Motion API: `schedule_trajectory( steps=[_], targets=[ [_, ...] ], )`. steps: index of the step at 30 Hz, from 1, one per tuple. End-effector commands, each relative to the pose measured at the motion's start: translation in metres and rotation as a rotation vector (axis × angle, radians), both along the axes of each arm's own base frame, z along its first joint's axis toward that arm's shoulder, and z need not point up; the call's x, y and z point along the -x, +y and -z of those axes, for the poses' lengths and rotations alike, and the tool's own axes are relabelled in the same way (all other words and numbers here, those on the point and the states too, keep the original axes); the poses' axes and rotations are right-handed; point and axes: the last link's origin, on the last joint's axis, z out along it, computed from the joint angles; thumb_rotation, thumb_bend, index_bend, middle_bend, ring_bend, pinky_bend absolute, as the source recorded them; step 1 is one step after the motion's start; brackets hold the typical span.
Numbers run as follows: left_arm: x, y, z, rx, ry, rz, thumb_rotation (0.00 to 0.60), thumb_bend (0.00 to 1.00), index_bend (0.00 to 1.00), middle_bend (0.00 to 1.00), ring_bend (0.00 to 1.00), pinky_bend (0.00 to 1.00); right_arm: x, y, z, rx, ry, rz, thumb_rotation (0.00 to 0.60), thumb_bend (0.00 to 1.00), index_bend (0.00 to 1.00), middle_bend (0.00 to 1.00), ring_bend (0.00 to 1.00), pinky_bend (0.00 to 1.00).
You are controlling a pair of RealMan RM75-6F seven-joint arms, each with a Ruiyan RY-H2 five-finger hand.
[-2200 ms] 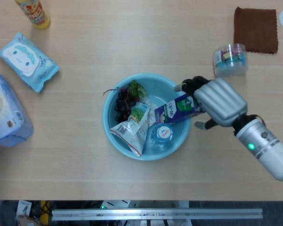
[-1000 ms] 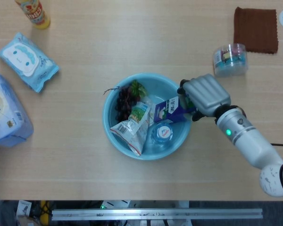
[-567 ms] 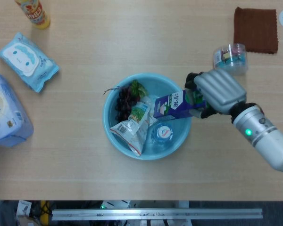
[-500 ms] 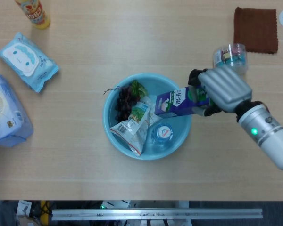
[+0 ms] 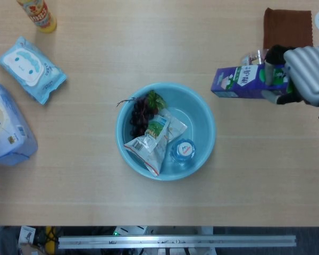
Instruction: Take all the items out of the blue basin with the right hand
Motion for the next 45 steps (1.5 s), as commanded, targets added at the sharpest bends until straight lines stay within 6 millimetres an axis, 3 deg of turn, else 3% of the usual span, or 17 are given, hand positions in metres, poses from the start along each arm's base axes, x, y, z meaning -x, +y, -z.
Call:
schedule_trajectory(
  steps=[1,10,18,23,25,27,29,31,33,36,41,45],
  targets=[
    [-0.001,0.001,0.001,0.003,-0.003,0.004,0.6,0.05,0.1,0.16,0.12,0.17,0.017,-0.008,0.01,0.028,0.051,0.029,0.6,0.34,0.63,0.51,0.64,0.91],
    [-0.003,0.001,0.004,0.011,0.001,0.003,0.6,0.05,0.1,0.16,0.12,0.17,0.036,-0.027,0.047,0.076,0.08,0.075,0.6,0.34,0.63,0.51,0.64,0.91],
    [-0.005,0.001,0.004,0.015,0.005,0.004,0.6,0.05,0.1,0.16,0.12,0.17,0.022,-0.035,0.087,0.064,0.074,0.037,0.6,0.33,0.63,0.51,0.61,0.91],
    [-0.004,0.001,0.005,0.015,0.004,0.001,0.6,0.05,0.1,0.16,0.12,0.17,0.016,-0.034,0.111,0.069,0.068,0.038,0.6,0.3,0.63,0.49,0.54,0.9],
    [-0.003,0.0,0.004,0.016,0.006,-0.002,0.6,0.05,0.1,0.16,0.12,0.17,0.015,-0.03,0.12,0.037,0.082,0.03,0.6,0.28,0.57,0.46,0.48,0.86],
    [-0.002,0.0,0.004,0.013,0.007,-0.004,0.6,0.05,0.1,0.16,0.12,0.17,0.016,-0.025,0.127,-0.031,0.103,0.031,0.6,0.26,0.41,0.37,0.36,0.77],
    [-0.001,0.0,0.003,0.008,0.006,-0.003,0.6,0.05,0.1,0.16,0.12,0.17,0.017,-0.023,0.128,-0.079,0.122,0.031,0.6,0.21,0.16,0.23,0.2,0.64],
    [-0.001,0.0,0.003,0.004,0.004,0.0,0.6,0.05,0.1,0.16,0.12,0.17,0.016,-0.021,0.126,-0.108,0.131,0.025,0.6,0.11,0.01,0.08,0.06,0.52],
    [-0.001,0.0,0.004,0.005,0.002,0.003,0.6,0.05,0.1,0.16,0.12,0.17,0.016,-0.019,0.123,-0.127,0.127,0.022,0.6,0.03,0.0,0.02,0.01,0.46],
    [-0.001,0.001,0.005,0.007,0.001,0.007,0.6,0.05,0.1,0.16,0.12,0.17,0.015,-0.017,0.115,-0.141,0.11,0.022,0.6,0.0,0.0,0.0,0.0,0.44],
    [-0.002,0.001,0.004,0.007,0.003,0.012,0.6,0.05,0.1,0.16,0.12,0.17,0.005,-0.008,0.092,-0.16,0.017,0.007,0.6,0.0,0.0,0.01,0.0,0.44],
    [-0.004,0.001,0.004,0.006,0.006,0.014,0.6,0.05,0.1,0.16,0.12,0.17,-0.007,0.003,0.086,-0.206,-0.067,-0.05,0.6,0.0,0.0,0.08,0.07,0.48]
  ],
)
